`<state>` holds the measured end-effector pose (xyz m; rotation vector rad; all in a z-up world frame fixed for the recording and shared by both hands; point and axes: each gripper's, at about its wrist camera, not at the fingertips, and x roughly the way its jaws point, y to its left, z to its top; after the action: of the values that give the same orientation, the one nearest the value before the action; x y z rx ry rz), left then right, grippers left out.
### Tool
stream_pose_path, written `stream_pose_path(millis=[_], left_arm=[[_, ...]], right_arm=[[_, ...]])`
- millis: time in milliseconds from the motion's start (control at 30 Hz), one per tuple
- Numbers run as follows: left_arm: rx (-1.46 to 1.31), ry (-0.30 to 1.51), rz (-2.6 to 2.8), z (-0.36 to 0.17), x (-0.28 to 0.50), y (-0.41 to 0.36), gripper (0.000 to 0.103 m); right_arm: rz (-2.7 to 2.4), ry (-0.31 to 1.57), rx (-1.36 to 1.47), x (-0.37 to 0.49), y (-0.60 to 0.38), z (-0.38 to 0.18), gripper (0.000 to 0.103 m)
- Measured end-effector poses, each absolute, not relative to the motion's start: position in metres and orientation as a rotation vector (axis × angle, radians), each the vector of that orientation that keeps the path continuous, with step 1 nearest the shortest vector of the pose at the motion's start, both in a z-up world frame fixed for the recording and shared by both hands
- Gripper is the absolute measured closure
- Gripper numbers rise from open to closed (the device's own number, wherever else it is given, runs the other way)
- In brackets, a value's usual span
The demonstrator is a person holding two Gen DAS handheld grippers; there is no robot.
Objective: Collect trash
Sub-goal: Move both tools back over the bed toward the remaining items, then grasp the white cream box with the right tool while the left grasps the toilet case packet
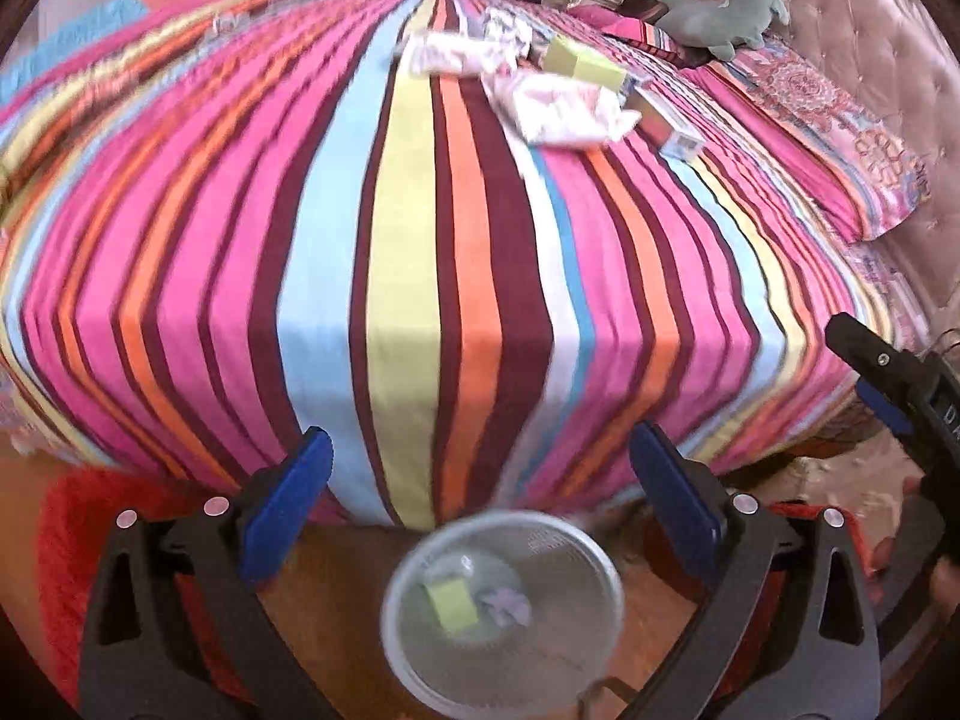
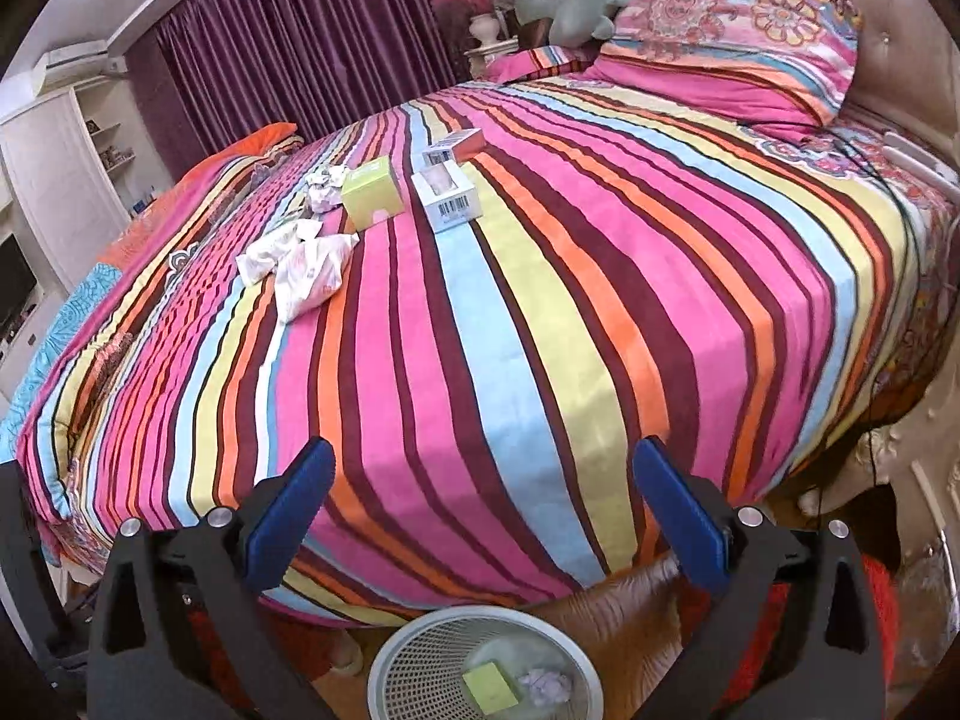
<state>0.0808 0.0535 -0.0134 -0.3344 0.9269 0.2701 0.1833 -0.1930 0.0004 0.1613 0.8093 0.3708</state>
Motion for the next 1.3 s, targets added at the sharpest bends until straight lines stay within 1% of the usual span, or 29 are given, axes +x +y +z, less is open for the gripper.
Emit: stream_pose_path(millis=[267, 433, 633, 733, 867, 1133, 1300], left_arm=[[-0.397, 0.833, 0.246, 0.021, 0.132, 0.060, 0.007], [-0.380, 0.822, 0.273, 0.031, 0.176, 0.057, 0.007], [-0.337, 0.825, 0.308, 0.033, 0.229, 0.059, 0.007], [-0.286, 0.846, 0.343, 0.030, 0.255, 0.063, 0.007], [-0.287, 0.871, 0.366, 0.024, 0.279, 0.071, 0.007], [-0.282, 0.906, 0.347, 0.011, 0.302, 0.072, 0.007], [-0.293, 0.917, 0.349, 0.009, 0.312, 0.074, 0.007]], right_arm=[[0.374, 0.807, 0.162, 0.217, -0.189, 0.007, 0.008], [0.412, 0.777, 0.114, 0.248, -0.181, 0.019, 0.008], [0.401, 0.752, 0.086, 0.292, -0.175, 0.027, 0.008], [0.418, 0.768, 0.073, 0.319, -0.167, 0.028, 0.008], [0.460, 0.809, 0.037, 0.349, -0.147, 0.026, 0.008], [0.473, 0.840, -0.043, 0.381, -0.118, 0.010, 0.008], [0.482, 0.844, -0.045, 0.392, -0.112, 0.006, 0.008]])
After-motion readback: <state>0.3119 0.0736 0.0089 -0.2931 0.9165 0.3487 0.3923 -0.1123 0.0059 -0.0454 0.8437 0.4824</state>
